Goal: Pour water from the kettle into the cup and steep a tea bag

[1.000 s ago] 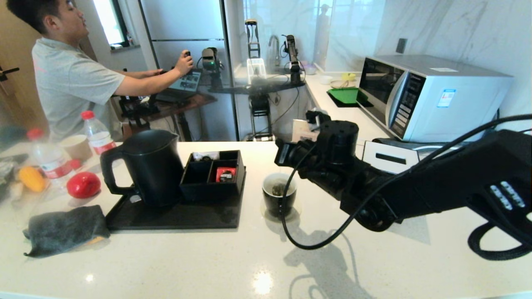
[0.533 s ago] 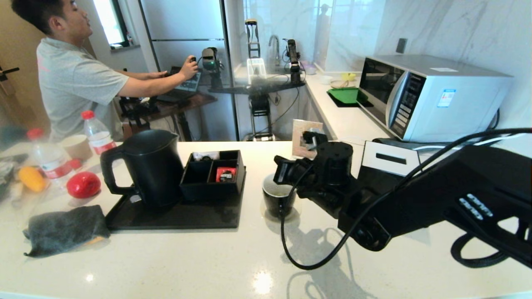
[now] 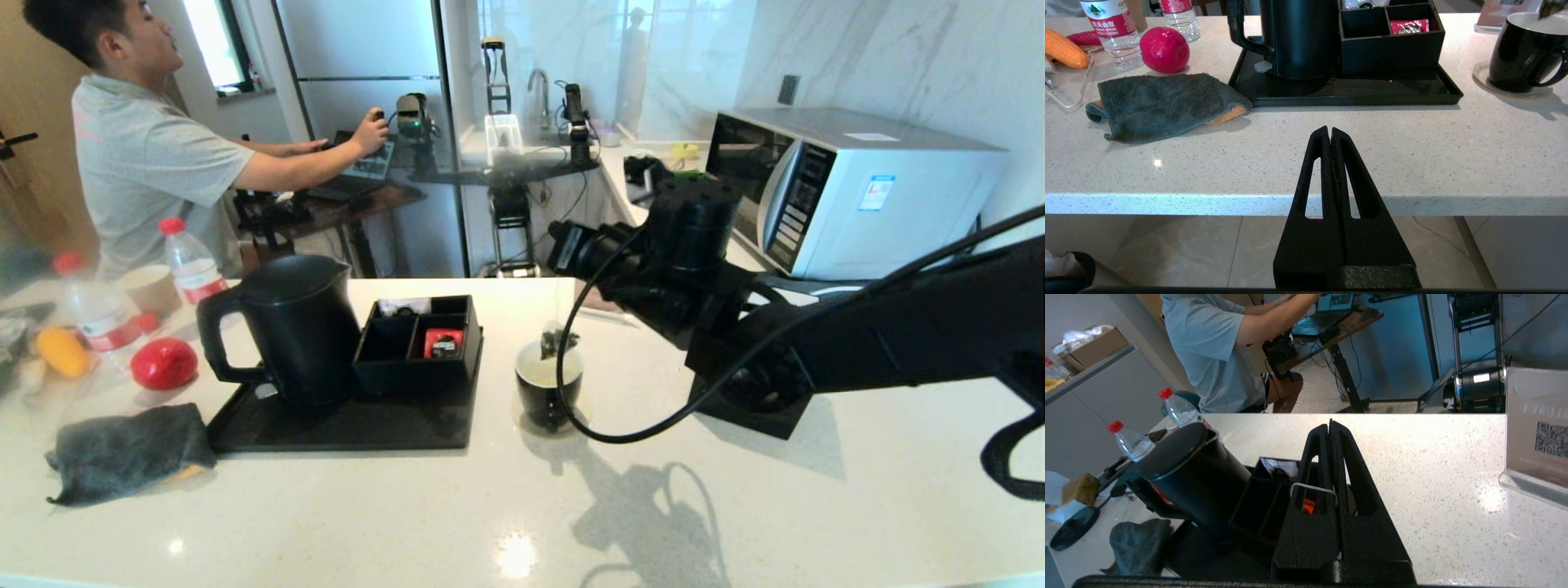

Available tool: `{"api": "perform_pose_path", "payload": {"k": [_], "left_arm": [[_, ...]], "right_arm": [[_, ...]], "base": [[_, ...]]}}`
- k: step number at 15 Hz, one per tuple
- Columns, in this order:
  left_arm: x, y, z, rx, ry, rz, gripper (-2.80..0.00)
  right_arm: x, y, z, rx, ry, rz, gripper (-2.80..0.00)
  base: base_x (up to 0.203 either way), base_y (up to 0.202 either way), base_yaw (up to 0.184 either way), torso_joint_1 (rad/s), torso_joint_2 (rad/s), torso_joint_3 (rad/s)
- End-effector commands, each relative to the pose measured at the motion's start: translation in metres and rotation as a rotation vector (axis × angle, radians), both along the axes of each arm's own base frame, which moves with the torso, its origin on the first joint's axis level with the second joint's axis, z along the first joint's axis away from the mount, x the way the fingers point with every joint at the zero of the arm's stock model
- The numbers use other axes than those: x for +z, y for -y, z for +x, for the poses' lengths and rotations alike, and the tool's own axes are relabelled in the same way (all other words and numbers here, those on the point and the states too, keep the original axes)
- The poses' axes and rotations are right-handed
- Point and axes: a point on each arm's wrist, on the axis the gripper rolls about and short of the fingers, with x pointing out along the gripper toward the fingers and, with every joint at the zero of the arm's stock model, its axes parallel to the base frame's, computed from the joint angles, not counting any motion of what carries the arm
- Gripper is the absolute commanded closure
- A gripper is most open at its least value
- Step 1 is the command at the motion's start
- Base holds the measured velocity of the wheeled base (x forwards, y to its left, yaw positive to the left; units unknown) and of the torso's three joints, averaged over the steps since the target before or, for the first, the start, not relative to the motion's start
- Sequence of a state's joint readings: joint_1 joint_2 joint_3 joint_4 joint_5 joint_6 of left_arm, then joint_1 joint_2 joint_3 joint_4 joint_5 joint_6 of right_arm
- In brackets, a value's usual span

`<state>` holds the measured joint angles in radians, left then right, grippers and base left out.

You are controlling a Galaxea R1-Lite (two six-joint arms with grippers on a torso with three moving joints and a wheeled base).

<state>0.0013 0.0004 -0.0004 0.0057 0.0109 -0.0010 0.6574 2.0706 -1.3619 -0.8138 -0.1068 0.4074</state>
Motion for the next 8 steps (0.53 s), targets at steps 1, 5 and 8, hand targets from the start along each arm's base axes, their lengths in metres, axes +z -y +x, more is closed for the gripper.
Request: {"api": "perform_pose_path", "payload": {"k": [1,5,8], "left_arm": [[0.000,0.000,0.000,0.000,0.000,-0.001,0.00],[0.000,0.000,0.000,0.000,0.000,-0.001,0.00],[0.000,0.000,0.000,0.000,0.000,-0.001,0.00]], "right_arm": [[0.013,0.004,-0.005,-0.004,0.028,0.023,0.00],[-0.007,0.006,-0.008,-0.003,-0.019,-0.013,0.00],[-0.034,0.009,-0.015,0.002,-0.054,-0.040,0.00]], "base": [[0.000,0.000,0.000,0.000,0.00,0.000],[0.000,0.000,0.000,0.000,0.00,0.000],[0.000,0.000,0.000,0.000,0.00,0.000]]}}
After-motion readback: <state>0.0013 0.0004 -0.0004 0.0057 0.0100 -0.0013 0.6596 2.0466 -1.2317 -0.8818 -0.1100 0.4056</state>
